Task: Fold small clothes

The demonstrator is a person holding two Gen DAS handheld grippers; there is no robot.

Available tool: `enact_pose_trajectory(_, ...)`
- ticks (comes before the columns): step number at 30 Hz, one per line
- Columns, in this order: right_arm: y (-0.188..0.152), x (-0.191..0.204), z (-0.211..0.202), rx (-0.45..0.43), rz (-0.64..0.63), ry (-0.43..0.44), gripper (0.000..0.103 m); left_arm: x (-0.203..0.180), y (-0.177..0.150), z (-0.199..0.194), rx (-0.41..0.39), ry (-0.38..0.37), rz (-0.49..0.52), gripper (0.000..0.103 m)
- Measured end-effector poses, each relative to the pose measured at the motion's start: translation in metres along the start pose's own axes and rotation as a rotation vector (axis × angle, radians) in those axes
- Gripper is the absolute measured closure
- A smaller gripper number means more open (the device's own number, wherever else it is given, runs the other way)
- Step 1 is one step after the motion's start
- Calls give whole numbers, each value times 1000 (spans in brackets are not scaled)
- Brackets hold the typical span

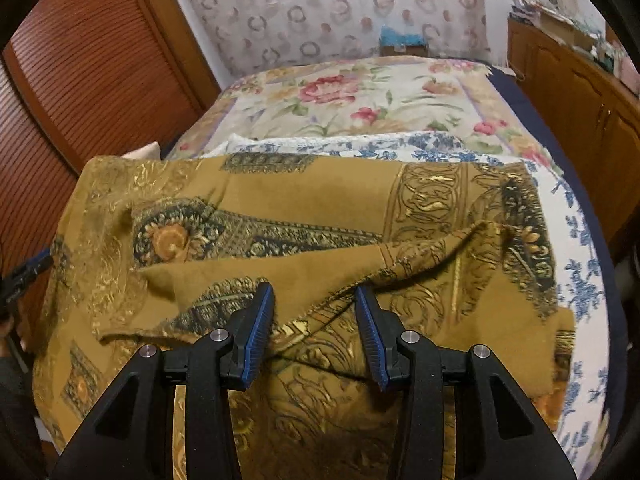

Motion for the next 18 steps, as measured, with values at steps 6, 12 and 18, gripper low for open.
enact_pose_trajectory(6,-2,13,-1,-25,-57,12,100,-2,-3,3,4,5,14,64)
enact_pose_trajectory(12,-14,31,-56,-158,-98,73,101,2,-4,6,13,5,1,64)
enact_pose_trajectory(18,-52,42,-95,-180,-105,92,101,2,-4,10,16,-4,5,75)
Point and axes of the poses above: each gripper's, at about its wrist camera, not at the fingertips, and z roughly the way its jaws point, x to its left, y to its top, the point moved 5 cm from there along z, roughly the way its jaws point, and after that the axes turned 4 degrees about z, right-handed, at the moved point
